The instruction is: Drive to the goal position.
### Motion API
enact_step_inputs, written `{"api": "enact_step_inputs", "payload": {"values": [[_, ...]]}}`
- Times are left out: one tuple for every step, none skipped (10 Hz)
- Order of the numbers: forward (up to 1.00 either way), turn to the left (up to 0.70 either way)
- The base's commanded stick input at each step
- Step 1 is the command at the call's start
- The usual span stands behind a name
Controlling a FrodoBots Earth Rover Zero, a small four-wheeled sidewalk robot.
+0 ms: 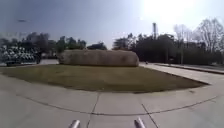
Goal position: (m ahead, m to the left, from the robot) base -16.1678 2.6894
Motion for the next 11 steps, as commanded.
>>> {"api": "enact_step_inputs", "payload": {"values": [[0.00, 0.00], [0.00, 0.00], [0.00, -1.00], [0.00, -1.00], [0.00, -1.00], [0.00, -1.00], [0.00, -1.00], [0.00, -1.00], [0.00, -1.00], [0.00, -1.00], [0.00, -1.00]]}}
